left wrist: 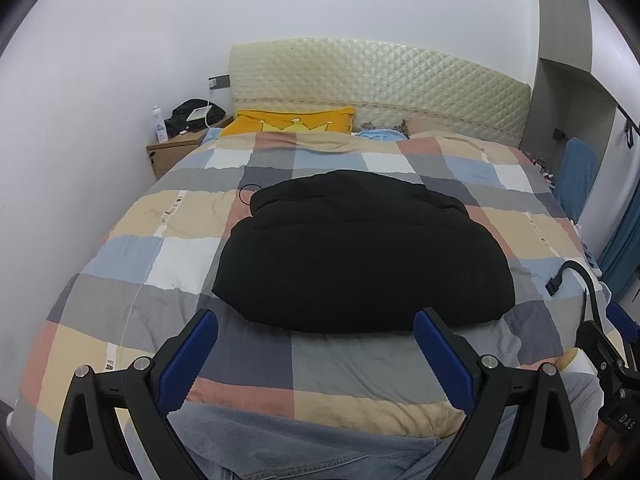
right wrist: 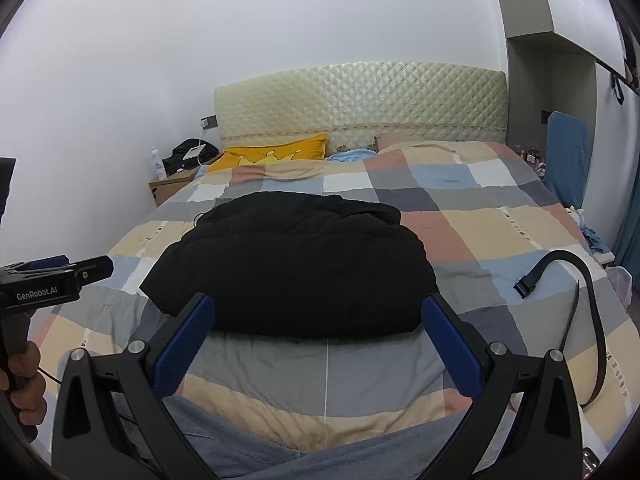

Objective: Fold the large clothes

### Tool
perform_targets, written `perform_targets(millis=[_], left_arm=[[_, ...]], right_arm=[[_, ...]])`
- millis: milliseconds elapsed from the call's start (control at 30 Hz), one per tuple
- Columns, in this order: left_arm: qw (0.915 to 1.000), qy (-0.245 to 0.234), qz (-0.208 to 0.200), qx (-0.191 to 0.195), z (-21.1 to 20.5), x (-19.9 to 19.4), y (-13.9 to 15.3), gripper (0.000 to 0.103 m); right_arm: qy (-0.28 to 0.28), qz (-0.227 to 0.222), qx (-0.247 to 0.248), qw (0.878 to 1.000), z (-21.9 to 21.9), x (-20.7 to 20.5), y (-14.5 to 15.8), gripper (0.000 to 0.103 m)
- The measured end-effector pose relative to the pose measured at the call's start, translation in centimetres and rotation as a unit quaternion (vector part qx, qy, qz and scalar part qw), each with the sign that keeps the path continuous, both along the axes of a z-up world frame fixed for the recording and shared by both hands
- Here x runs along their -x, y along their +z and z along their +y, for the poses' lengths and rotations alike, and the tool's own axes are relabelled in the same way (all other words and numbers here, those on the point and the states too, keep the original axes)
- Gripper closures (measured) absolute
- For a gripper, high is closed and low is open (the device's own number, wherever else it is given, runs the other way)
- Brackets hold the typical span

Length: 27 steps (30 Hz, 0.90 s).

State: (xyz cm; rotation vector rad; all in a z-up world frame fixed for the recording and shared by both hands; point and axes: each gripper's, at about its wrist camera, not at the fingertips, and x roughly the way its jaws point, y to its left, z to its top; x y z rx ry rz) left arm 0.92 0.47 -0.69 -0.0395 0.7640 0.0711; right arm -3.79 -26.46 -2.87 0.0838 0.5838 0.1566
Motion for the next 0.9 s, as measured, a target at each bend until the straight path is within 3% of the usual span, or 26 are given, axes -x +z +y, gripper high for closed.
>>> perform_targets(millis=[900], left_arm=[[0.9998,0.011,0.009,0.011,0.14,0.08,-0.48,0.004]], right_arm=[[0.002,-0.002,-0.001,1.0,-0.46,-0.5,0.46,0.0]])
